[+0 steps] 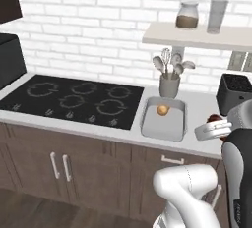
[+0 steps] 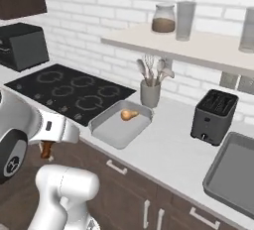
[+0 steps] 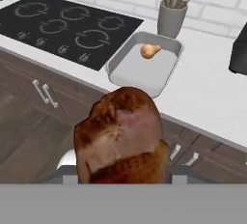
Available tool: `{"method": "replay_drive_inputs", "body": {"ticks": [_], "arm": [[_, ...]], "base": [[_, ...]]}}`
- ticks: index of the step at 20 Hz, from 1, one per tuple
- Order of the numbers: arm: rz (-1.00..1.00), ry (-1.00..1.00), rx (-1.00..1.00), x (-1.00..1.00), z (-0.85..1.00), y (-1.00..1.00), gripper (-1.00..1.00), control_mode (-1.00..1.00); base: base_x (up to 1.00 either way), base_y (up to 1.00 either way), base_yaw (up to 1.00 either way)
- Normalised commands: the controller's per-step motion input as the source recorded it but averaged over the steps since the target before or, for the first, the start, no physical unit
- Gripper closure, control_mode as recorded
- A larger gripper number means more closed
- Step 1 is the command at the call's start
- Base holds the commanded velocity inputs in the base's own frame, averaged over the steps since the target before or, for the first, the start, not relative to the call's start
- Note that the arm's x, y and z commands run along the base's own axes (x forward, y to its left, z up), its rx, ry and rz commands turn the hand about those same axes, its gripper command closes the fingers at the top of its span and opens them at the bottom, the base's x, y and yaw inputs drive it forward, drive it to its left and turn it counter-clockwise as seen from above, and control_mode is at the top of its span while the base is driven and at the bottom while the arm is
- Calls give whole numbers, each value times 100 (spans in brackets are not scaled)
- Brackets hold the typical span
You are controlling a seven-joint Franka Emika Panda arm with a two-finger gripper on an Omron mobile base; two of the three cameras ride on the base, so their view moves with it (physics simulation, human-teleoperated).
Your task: Place one squash and one chicken drumstick in each tupperware on the nearby counter, to pack two identical lunches.
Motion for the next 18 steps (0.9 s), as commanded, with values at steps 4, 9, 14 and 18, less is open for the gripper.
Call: {"method": "replay_drive_inputs", "body": {"ticks": [4, 9, 14, 18], "arm": [[0, 0, 0, 0, 0, 0, 100, 100], [0, 0, 0, 0, 0, 0, 100, 100], [0, 0, 0, 0, 0, 0, 100, 100], [0, 0, 0, 0, 0, 0, 100, 100]], "base": [[41, 28, -48], [31, 35, -48], [49, 67, -47], [64, 71, -41]]}}
